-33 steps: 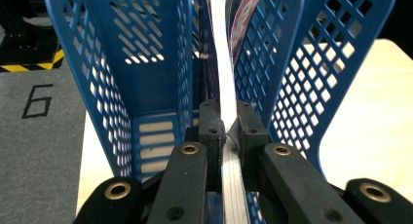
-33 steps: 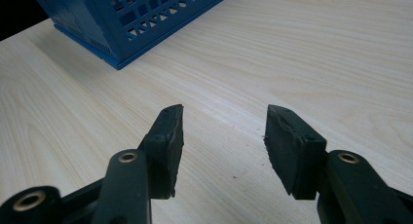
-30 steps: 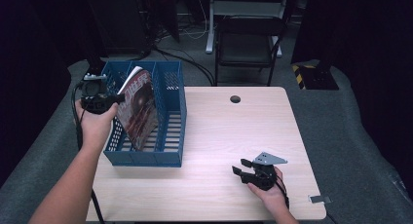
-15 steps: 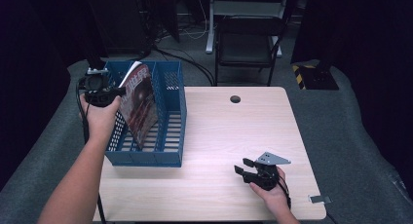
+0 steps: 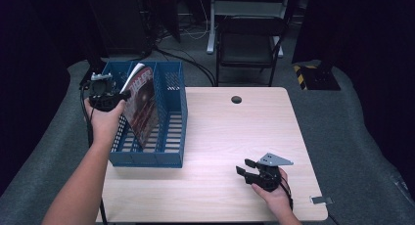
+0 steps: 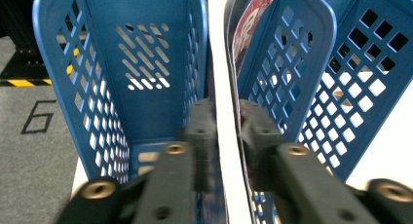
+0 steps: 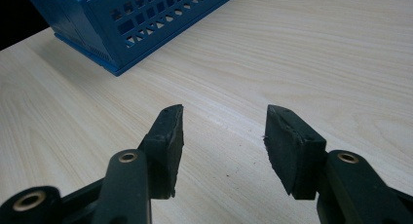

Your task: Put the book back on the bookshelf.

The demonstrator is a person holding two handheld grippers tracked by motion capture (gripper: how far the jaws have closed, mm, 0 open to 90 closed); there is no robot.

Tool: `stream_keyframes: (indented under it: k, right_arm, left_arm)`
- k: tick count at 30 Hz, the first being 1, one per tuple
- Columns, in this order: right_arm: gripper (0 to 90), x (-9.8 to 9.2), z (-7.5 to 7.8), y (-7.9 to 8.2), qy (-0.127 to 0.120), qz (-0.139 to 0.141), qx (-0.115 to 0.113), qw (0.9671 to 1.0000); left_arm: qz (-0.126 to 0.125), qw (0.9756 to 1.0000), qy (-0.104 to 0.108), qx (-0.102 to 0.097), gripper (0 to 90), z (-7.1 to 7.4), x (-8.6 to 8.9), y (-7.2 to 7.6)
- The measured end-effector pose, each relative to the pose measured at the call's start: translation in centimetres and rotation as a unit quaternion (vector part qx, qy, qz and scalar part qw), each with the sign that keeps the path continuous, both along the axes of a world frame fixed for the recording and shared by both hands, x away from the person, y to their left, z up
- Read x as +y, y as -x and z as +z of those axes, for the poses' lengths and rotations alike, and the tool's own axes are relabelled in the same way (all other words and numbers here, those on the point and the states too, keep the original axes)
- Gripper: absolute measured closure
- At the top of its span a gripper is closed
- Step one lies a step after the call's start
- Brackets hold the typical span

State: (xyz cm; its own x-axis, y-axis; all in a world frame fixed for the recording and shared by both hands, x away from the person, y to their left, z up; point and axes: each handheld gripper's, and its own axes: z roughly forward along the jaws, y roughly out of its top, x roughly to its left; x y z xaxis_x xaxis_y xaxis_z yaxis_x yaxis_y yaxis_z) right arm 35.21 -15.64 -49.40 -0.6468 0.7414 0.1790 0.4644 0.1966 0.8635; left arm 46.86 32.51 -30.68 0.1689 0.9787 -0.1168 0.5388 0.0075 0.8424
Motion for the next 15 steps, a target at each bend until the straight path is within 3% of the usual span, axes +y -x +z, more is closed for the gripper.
stream_keyframes:
  k: [9, 15]
  right_arm:
    - [48.6, 0.14, -0.21, -0.09, 0.005, 0.001, 0.003, 1.0000]
    - [47.9, 0.18, -0.24, -0.09, 0.005, 0.000, 0.004, 1.0000]
  left_arm:
    - [-0.002, 0.9999, -0.014, 0.001, 56.5, -0.15, 0.16, 0.25]
    - [-0.012, 0.9998, -0.006, 0.015, 48.8, -0.35, 0.25, 0.36]
